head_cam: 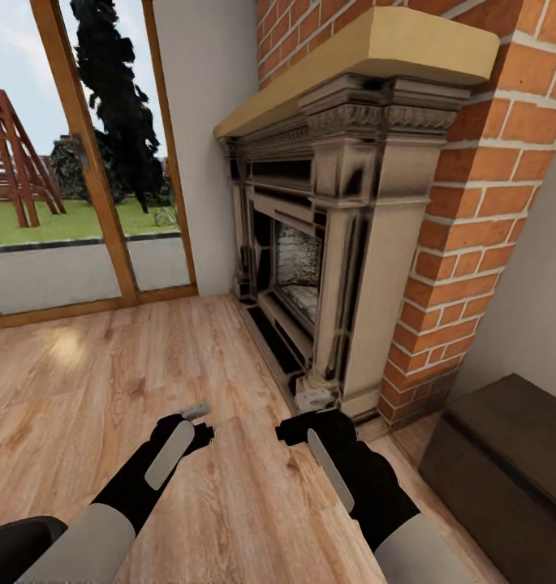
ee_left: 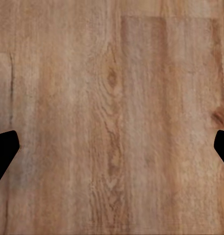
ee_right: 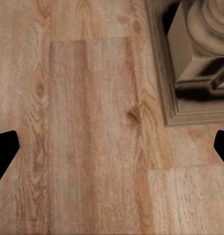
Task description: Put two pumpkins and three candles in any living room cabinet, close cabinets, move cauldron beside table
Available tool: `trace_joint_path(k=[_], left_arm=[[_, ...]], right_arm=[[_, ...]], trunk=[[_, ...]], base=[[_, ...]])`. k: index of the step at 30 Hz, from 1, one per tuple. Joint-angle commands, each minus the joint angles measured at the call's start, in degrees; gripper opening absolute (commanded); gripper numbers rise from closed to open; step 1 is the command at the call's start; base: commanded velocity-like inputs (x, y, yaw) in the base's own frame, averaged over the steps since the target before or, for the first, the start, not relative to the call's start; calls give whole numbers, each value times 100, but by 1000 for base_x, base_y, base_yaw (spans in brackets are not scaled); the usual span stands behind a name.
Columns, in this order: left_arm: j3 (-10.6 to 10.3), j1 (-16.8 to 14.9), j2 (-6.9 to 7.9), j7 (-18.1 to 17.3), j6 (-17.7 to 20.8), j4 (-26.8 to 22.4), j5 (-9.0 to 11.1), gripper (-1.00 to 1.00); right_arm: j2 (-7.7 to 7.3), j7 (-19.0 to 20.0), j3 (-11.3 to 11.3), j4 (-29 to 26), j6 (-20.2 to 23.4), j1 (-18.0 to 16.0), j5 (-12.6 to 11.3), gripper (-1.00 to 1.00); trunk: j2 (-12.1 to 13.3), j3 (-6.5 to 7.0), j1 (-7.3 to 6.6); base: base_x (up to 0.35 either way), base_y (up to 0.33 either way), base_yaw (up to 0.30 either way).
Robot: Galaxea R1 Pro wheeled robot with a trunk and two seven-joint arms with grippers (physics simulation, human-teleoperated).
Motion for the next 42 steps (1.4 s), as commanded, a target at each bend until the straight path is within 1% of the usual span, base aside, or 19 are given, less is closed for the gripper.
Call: trace_joint_path(k=[1,3,7,8,9,10,13,16,27,29,30,32,38,42], left_arm=[[-29,-20,6,48,-55,26,58,100],[-15,-31,13,38,-166,46,68,100],[9,108,45,56,-205,-218,81,100],[19,218,62,63,-202,-385,66,100],[19,218,62,63,-202,-385,66,100],[25,331,99,67,-200,-505,54,100],[32,460,173,59,-199,-628,50,100],[32,504,206,55,-198,-667,50,100],[42,542,233,21,-212,-639,93,100],[111,539,237,-14,-218,-608,101,100],[276,546,238,-32,-222,-593,98,100],[341,548,239,-4,-234,-589,75,100],[389,554,243,-3,-257,-545,73,100],[402,557,239,-23,-285,-385,80,100]], right_arm=[[2,-57,8,48,11,-42,-62,100],[5,-58,8,149,-39,-112,-54,100],[20,-61,12,224,-117,-162,-49,100],[29,-61,16,278,-132,-171,-47,100],[29,-61,16,278,-132,-171,-47,100],[61,-62,16,369,-149,-176,-51,100],[121,-62,20,502,-185,-182,-51,100],[127,-62,19,557,-224,-184,-53,100],[127,-125,24,677,-276,-187,-73,100],[127,-138,23,687,-278,-186,-79,100],[127,-146,25,691,-277,-191,-77,100],[127,-148,25,693,-276,-189,-76,100],[127,-150,26,693,-277,-188,-64,100],[127,-150,26,694,-276,-187,-55,100]], trunk=[[-3,-6,-1],[-3,-6,-1],[-3,-6,-1],[-3,-6,-1],[-3,-6,-1],[-3,-6,-1],[-3,-6,-1],[-3,-6,-1],[-3,-6,-1],[-3,-6,-1],[-3,-6,-1],[-3,-6,-1],[-3,-6,-1],[-3,-6,-1]], base=[[0,0,271],[0,0,271],[0,0,277],[0,0,285],[0,0,285],[0,0,288],[0,0,290],[0,0,291],[0,0,292],[0,0,294],[0,0,296],[0,0,296],[0,0,297],[0,0,297]])
